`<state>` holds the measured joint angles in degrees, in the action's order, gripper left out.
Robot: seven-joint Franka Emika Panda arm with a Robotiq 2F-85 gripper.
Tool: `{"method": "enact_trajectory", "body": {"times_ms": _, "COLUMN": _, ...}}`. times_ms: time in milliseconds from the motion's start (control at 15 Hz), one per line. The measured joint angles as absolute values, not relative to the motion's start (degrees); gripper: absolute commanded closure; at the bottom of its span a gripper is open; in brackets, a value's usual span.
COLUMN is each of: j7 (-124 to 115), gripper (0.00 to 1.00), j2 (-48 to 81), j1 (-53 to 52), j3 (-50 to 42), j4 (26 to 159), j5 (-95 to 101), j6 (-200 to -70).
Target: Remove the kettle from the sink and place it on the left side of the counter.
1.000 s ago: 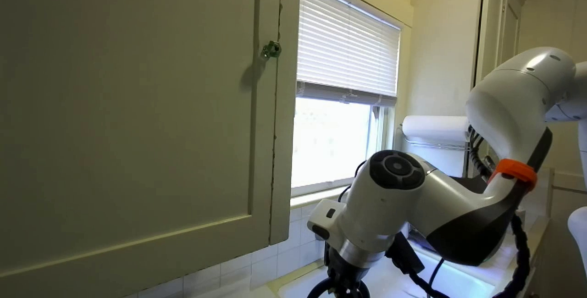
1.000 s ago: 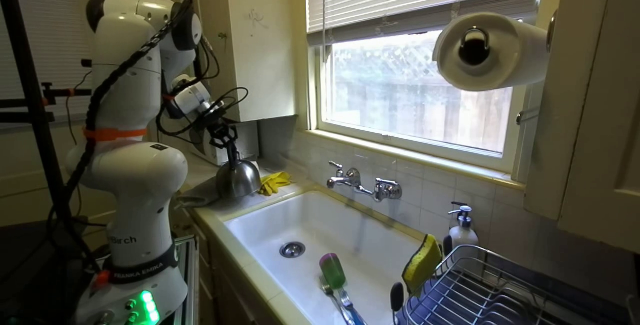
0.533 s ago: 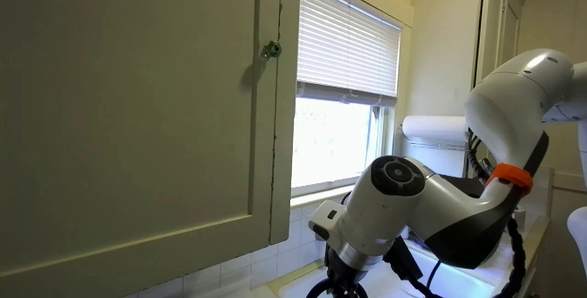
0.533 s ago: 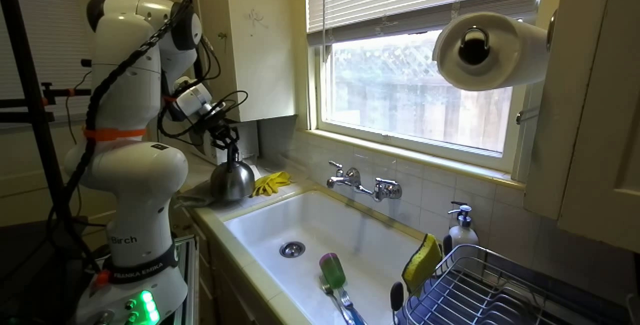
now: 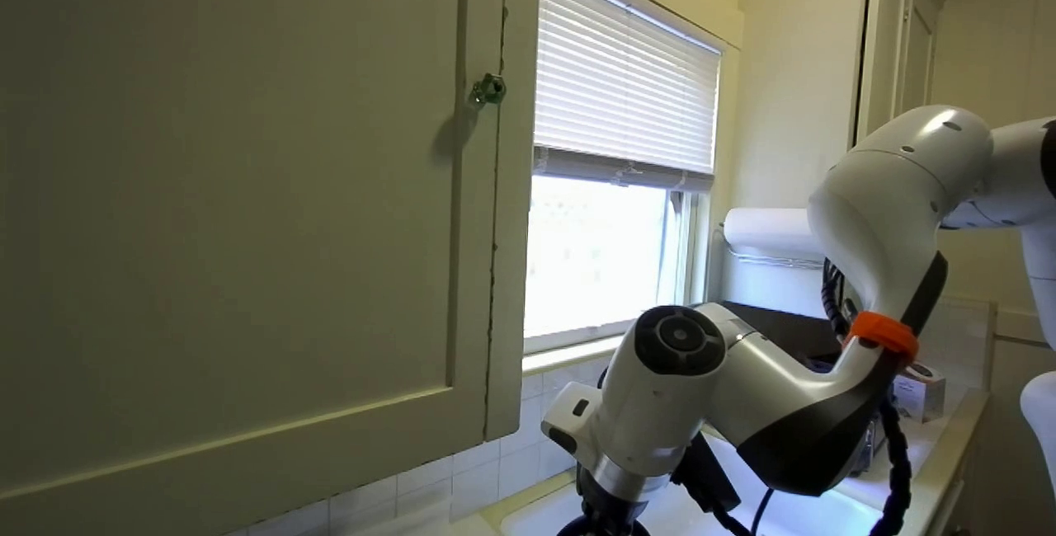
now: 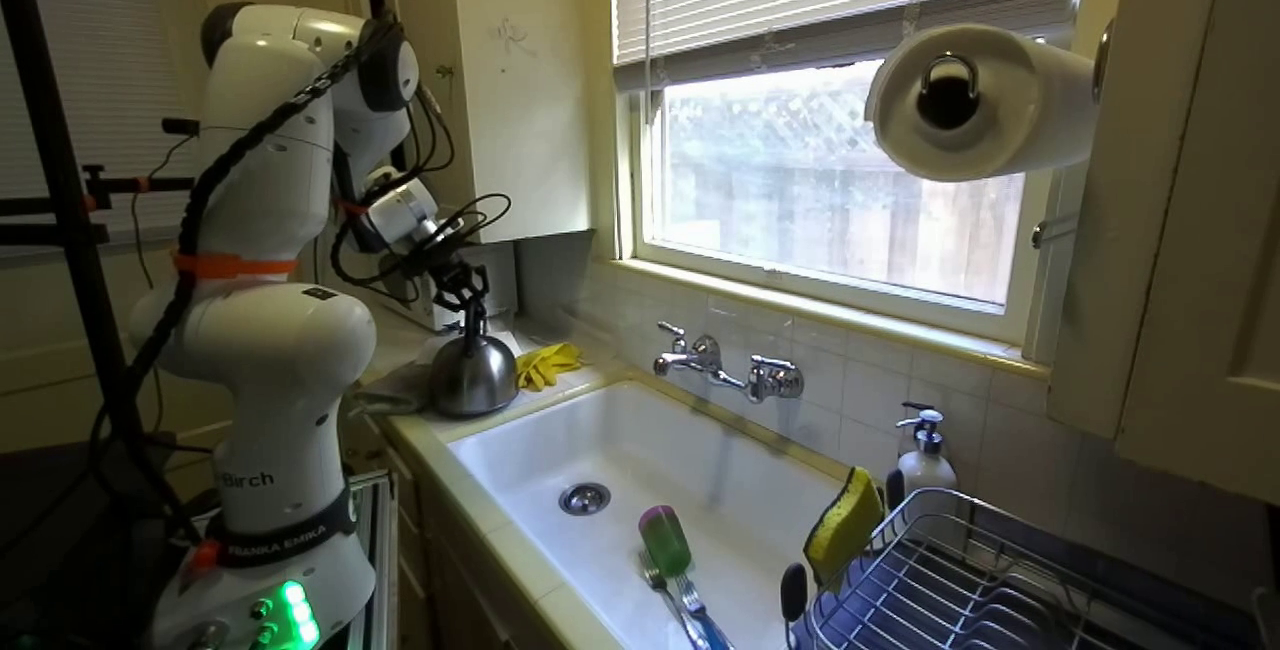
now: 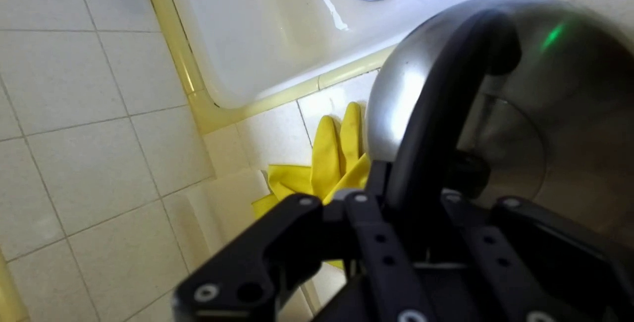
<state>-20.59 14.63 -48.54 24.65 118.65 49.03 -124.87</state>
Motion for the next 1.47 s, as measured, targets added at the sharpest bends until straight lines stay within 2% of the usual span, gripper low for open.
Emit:
{"method": "enact_trajectory", "body": {"times_ms": 467, "j7": -11.7, "gripper": 0.97, "j2": 16.1, "j1": -49.4, "j3": 25.0, "j4": 115.9, "j5": 49.7, "j6": -126.9}}
{"method": "enact_trajectory", "body": {"times_ms": 1467, "j7": -11.7, "gripper": 0.97, "j2": 16.9, "j1": -52.1, "j3": 24.9, "j4": 115.1, "j5": 55.1, "j6": -123.5}}
